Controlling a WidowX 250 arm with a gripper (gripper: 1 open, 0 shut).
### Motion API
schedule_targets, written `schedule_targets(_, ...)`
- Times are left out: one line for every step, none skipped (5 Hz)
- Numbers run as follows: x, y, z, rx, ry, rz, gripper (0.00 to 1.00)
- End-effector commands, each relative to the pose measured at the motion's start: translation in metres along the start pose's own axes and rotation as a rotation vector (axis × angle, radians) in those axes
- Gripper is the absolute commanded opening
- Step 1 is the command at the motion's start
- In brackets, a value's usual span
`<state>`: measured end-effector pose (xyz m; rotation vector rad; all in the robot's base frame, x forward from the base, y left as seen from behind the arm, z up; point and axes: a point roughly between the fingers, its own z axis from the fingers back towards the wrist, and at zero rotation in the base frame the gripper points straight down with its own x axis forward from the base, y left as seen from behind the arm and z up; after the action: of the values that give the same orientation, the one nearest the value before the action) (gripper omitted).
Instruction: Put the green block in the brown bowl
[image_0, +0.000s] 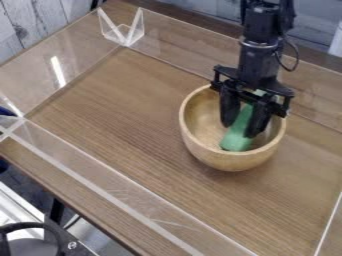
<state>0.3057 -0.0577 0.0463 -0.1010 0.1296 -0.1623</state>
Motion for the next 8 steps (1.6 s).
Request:
schedule_targets(0.006,-0.002,-0.007,0.007,-0.007,-0.022,0.0)
schedule_targets(0.007,-0.002,-0.01,0.008,-0.002,-0.024,0.0)
schedule_targets(0.007,-0.001,-0.014,0.009,0.004,-0.026,0.0)
schedule_targets(0.008,0.0,-0.017,0.01,0.01,-0.027,0.0)
schedule_targets(0.008,0.001,-0.021,0.011,0.015,-0.028,0.0)
schedule_targets(0.009,0.002,-0.024,0.012,0.021,-0.029,0.0)
schedule_targets(0.007,0.002,-0.022,0.01,0.024,-0.028,1.0)
schedule_targets(0.006,0.002,-0.019,0.008,0.027,-0.025,1.0)
